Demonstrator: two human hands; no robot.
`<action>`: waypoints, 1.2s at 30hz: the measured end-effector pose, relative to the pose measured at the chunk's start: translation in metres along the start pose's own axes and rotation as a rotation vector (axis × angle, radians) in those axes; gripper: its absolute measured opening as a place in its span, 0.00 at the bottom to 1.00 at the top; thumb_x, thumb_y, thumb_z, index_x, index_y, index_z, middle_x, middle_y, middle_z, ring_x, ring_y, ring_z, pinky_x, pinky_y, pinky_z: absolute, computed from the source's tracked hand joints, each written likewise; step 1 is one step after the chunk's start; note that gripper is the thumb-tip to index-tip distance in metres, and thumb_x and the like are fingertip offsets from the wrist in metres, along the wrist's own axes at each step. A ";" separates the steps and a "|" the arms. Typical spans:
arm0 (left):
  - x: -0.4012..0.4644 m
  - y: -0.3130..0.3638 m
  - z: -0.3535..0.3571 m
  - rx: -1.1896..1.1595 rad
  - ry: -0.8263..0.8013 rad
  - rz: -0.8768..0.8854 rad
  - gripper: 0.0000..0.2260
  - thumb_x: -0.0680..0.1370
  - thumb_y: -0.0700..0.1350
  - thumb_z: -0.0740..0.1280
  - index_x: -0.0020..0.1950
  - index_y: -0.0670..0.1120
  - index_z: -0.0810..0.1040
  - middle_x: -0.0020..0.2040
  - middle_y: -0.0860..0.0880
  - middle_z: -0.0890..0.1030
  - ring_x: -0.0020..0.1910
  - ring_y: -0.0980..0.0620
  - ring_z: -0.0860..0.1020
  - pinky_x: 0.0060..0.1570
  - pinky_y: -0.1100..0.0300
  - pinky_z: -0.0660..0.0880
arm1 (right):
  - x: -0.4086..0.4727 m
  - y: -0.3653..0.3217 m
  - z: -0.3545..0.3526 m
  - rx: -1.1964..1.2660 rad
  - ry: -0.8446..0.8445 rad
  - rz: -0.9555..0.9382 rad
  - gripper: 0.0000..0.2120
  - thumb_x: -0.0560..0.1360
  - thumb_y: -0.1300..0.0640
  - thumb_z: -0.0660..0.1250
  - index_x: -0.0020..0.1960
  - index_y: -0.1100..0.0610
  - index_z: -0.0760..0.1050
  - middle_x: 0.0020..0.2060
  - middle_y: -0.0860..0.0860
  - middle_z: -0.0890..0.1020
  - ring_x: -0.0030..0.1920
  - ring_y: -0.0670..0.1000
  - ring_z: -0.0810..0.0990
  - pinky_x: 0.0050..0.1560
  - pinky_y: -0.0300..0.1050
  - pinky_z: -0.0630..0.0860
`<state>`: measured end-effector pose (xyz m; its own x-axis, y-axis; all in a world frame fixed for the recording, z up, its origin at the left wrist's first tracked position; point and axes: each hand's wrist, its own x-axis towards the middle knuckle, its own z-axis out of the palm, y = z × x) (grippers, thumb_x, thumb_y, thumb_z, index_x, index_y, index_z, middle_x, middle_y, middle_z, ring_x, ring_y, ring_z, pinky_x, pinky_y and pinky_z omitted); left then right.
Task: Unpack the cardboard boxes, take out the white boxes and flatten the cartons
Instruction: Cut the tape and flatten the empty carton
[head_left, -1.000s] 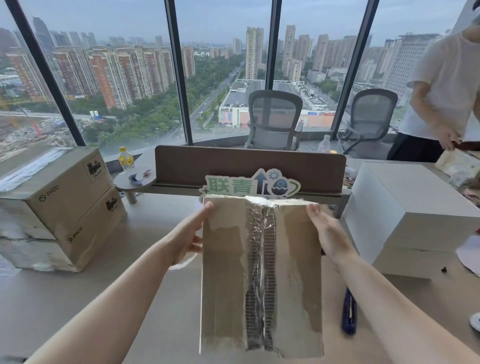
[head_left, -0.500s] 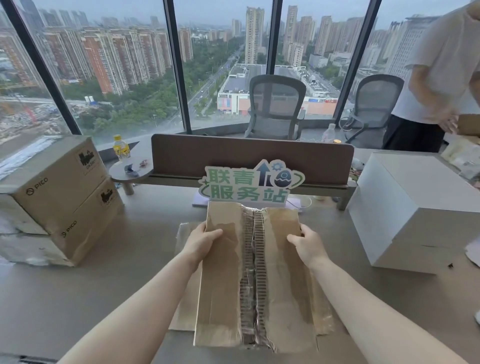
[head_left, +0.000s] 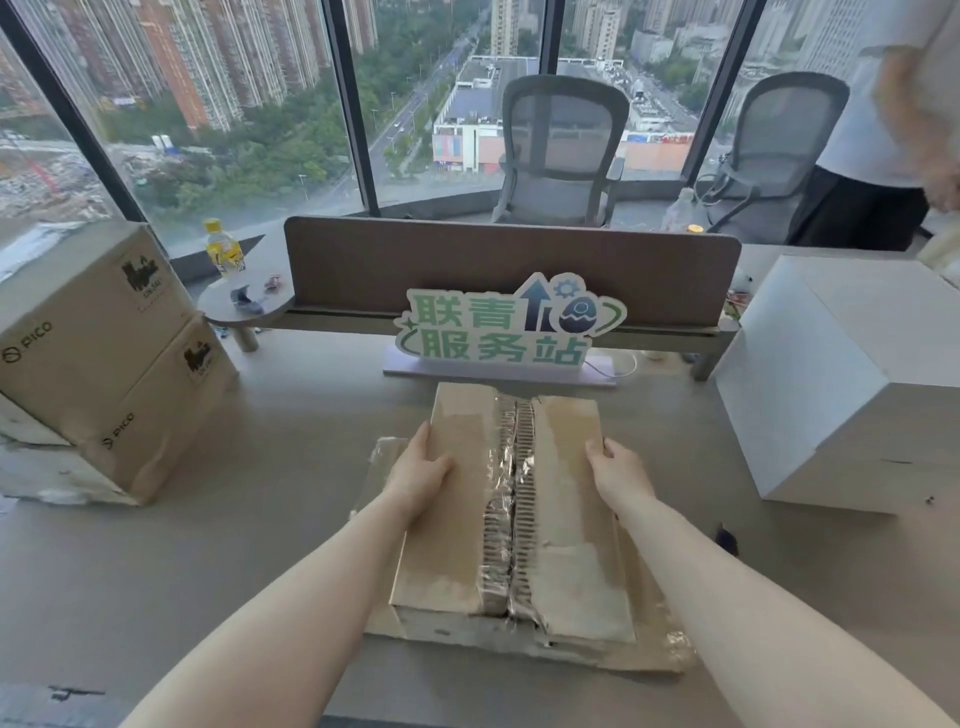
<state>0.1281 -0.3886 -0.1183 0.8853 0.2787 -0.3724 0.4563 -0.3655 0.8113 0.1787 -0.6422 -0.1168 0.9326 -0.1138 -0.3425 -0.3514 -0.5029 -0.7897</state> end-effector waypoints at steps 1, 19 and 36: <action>-0.001 -0.004 0.002 -0.003 0.010 -0.002 0.31 0.80 0.47 0.65 0.80 0.49 0.56 0.73 0.48 0.71 0.68 0.47 0.73 0.67 0.56 0.69 | -0.001 0.003 0.001 0.021 -0.010 -0.004 0.16 0.82 0.51 0.58 0.66 0.55 0.75 0.58 0.51 0.79 0.57 0.56 0.75 0.56 0.45 0.70; -0.014 -0.021 0.018 0.122 0.146 0.107 0.29 0.82 0.52 0.61 0.81 0.52 0.53 0.78 0.48 0.63 0.74 0.46 0.65 0.70 0.51 0.63 | -0.025 0.045 -0.003 0.108 -0.037 -0.013 0.24 0.83 0.46 0.54 0.75 0.56 0.66 0.67 0.47 0.73 0.70 0.49 0.69 0.68 0.41 0.60; -0.030 -0.015 0.031 0.622 0.145 0.200 0.23 0.82 0.60 0.54 0.77 0.63 0.55 0.81 0.52 0.44 0.75 0.42 0.61 0.63 0.43 0.70 | 0.010 0.194 -0.061 -0.397 0.223 0.426 0.29 0.76 0.49 0.66 0.73 0.55 0.64 0.61 0.64 0.72 0.63 0.65 0.73 0.63 0.56 0.71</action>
<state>0.0973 -0.4192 -0.1336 0.9569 0.2533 -0.1421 0.2901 -0.8545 0.4309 0.1246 -0.7932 -0.2428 0.7268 -0.5297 -0.4373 -0.6792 -0.6491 -0.3426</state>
